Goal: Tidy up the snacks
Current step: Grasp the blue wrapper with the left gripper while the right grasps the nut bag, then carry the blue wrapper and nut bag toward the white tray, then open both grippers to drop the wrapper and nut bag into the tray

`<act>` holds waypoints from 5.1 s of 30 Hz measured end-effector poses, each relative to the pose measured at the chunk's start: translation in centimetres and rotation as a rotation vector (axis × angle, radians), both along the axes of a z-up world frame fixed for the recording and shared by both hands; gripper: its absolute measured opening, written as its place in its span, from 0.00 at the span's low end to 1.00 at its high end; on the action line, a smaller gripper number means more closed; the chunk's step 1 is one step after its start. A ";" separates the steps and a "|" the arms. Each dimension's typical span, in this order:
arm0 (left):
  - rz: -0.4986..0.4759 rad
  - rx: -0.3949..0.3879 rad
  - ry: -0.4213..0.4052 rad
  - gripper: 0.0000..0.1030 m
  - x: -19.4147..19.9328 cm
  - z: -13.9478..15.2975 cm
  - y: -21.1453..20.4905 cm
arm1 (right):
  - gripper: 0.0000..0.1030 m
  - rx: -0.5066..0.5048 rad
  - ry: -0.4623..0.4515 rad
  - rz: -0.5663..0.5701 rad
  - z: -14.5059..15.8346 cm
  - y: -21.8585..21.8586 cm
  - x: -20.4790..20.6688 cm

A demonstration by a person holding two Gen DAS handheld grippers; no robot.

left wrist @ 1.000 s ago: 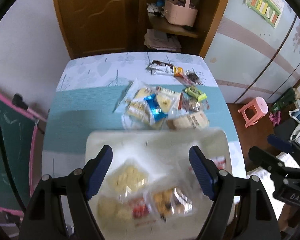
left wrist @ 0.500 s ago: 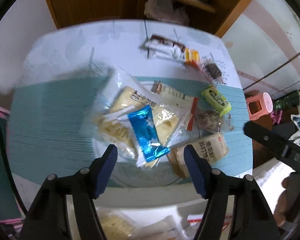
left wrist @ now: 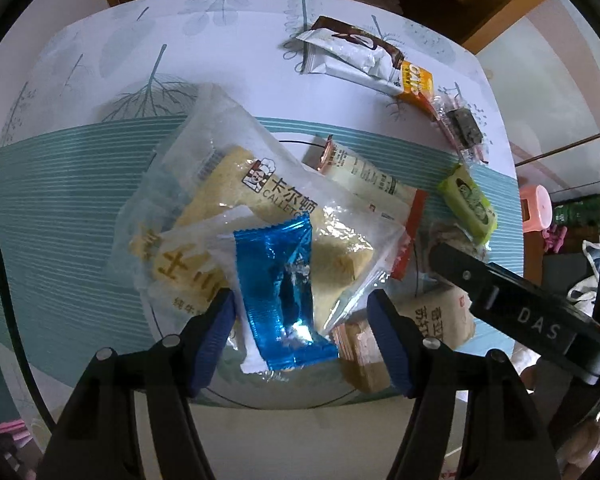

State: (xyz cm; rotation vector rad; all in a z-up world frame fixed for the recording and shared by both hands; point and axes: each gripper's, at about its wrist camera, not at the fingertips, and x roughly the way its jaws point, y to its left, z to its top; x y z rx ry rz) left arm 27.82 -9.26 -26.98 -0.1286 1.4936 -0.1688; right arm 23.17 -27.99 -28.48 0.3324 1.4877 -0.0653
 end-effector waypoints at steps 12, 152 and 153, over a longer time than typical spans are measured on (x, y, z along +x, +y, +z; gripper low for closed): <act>-0.072 0.112 -0.038 0.53 -0.2 -0.1 -1.2 | 0.78 -0.056 0.013 0.040 -0.3 1.8 0.6; -0.080 0.099 -0.311 0.84 -19.4 15.8 7.1 | 0.65 0.088 -0.354 0.133 18.7 7.9 -22.0; -0.081 0.100 -0.310 0.84 -18.9 15.7 6.9 | 0.65 0.087 -0.349 0.129 18.5 7.8 -21.7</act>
